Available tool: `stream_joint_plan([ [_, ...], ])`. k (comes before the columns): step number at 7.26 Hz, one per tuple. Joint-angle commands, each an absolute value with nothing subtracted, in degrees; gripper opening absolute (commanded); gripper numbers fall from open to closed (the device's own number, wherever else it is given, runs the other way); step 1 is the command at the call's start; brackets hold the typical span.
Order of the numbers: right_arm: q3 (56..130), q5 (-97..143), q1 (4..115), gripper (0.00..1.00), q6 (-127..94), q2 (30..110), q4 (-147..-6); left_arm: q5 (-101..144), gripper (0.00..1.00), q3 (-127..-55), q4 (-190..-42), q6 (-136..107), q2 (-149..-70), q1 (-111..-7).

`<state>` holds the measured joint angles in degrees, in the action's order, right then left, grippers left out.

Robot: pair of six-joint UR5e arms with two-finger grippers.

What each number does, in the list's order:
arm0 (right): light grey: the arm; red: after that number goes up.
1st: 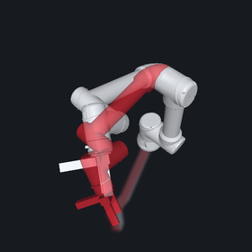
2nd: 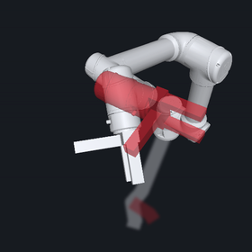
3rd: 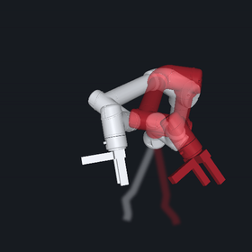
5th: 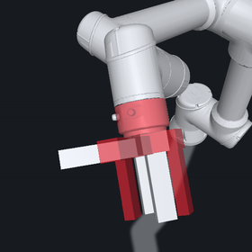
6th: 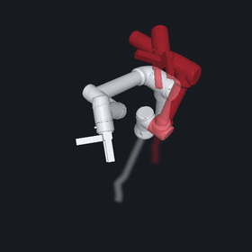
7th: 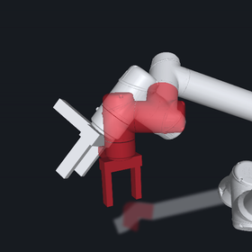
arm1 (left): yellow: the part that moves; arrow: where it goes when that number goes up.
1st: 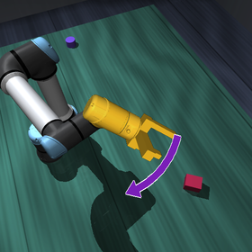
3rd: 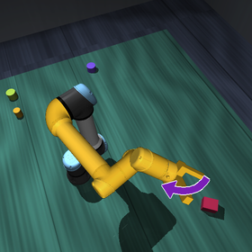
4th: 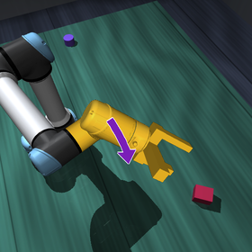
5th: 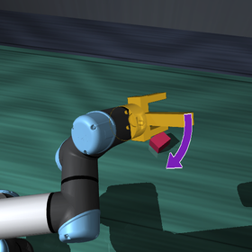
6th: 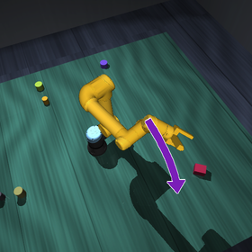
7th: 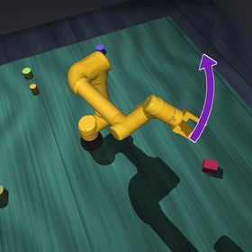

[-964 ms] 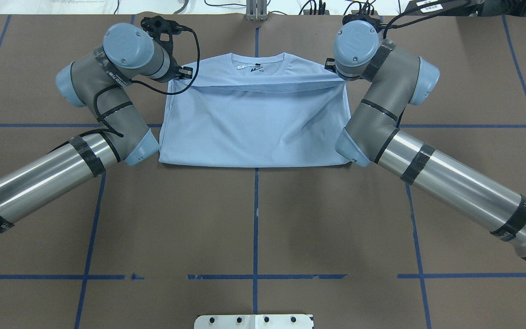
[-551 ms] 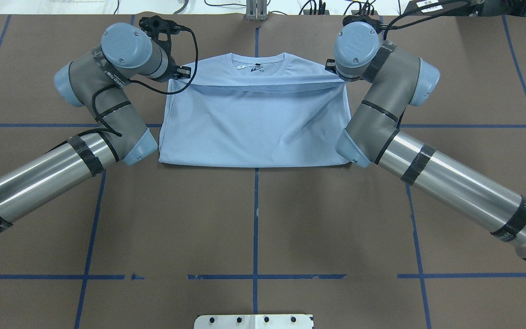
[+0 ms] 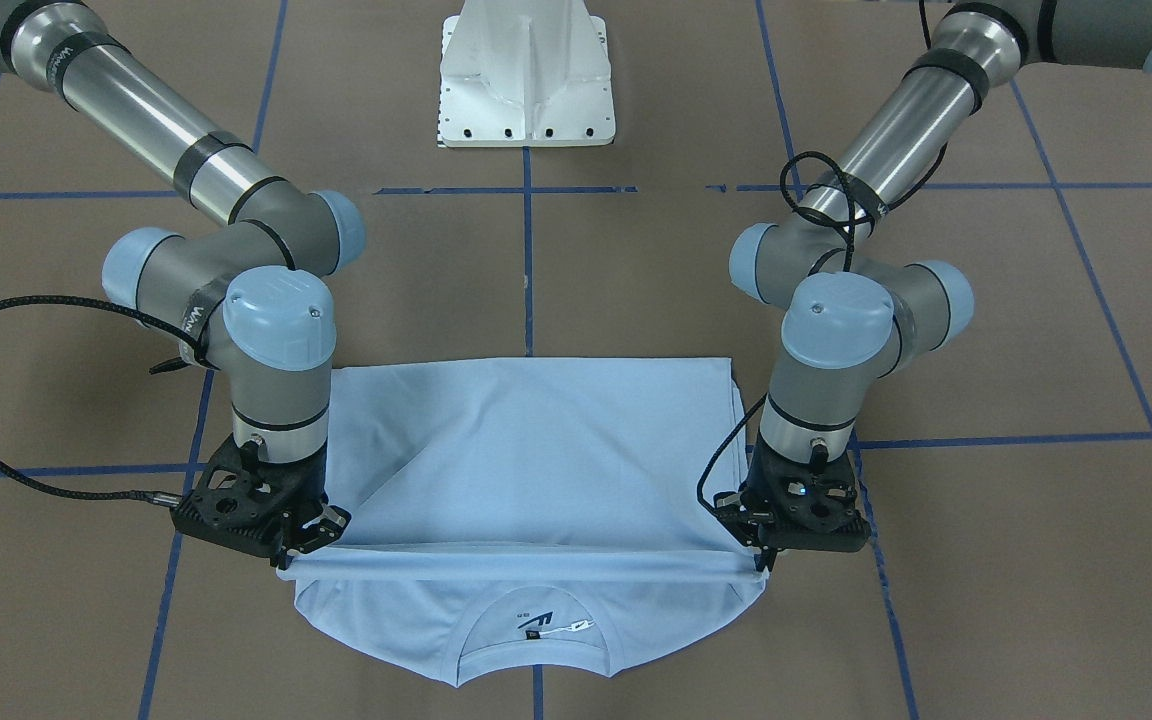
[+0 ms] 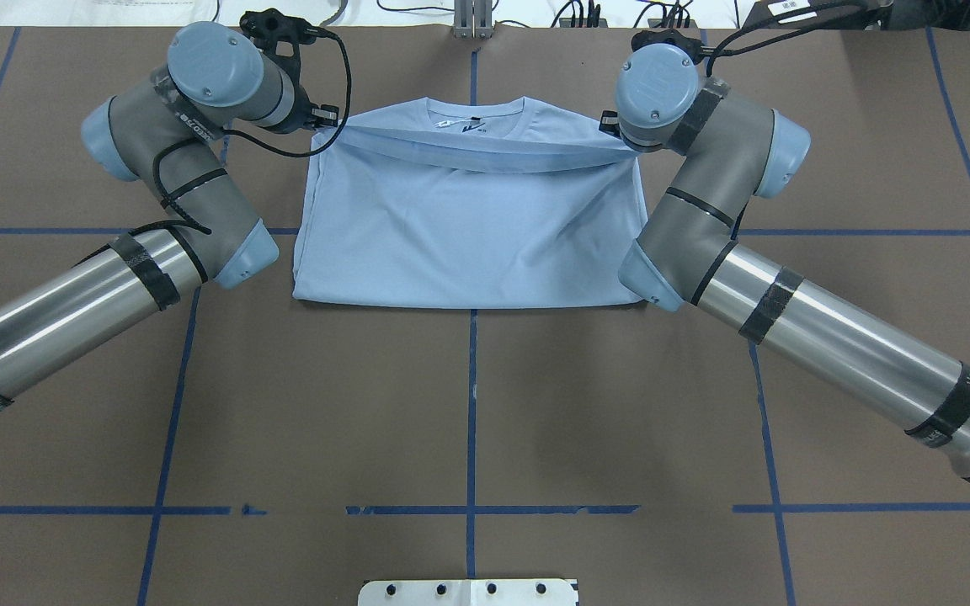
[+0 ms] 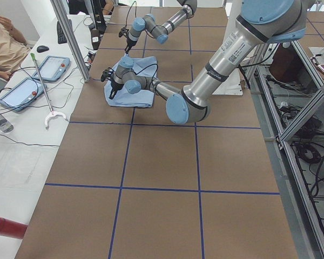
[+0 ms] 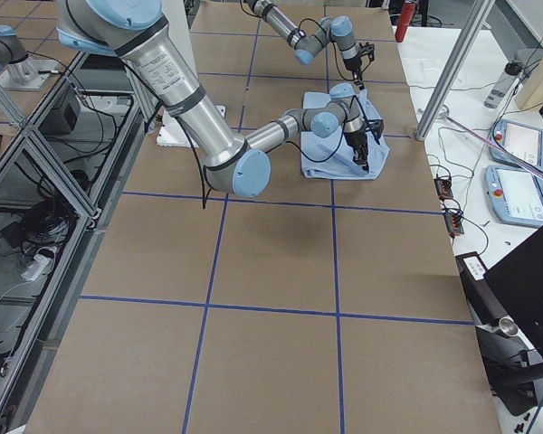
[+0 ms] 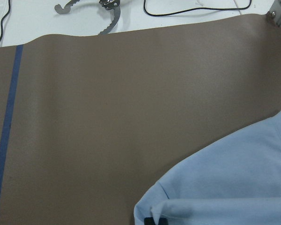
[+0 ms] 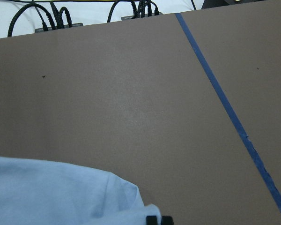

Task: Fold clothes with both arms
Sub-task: 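Lay the hem down near the collar and open both grippers, then move the left gripper to the folded shirt's side edge while the right gripper holds still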

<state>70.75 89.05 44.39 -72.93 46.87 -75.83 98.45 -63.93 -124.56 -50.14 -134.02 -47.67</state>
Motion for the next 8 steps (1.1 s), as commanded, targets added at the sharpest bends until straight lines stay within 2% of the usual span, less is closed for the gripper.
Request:
stream_joint_plan([
  [1,71.4,88.6,44.8,1.00,-67.8,46.7,-73.6,99.0,1.00,-69.6,-126.5,-46.3,-129.6,-48.0],
  [4,73.4,93.9,46.7,1.00,-62.1,47.7,-72.6,102.6,1.00,-85.9,-126.5,-47.5,-117.5,-47.2],
  [6,73.9,93.8,46.6,1.00,-62.1,48.2,-72.6,102.0,1.00,-91.6,-126.9,-51.5,-111.2,-41.7],
  [7,73.9,93.7,46.7,1.00,-62.1,48.3,-72.6,101.4,0.94,-91.6,-127.0,-54.1,-110.5,-39.3],
  [8,73.9,93.7,46.7,1.00,-62.1,48.3,-72.6,99.5,0.55,-91.5,-127.0,-55.6,-110.3,-37.4],
])
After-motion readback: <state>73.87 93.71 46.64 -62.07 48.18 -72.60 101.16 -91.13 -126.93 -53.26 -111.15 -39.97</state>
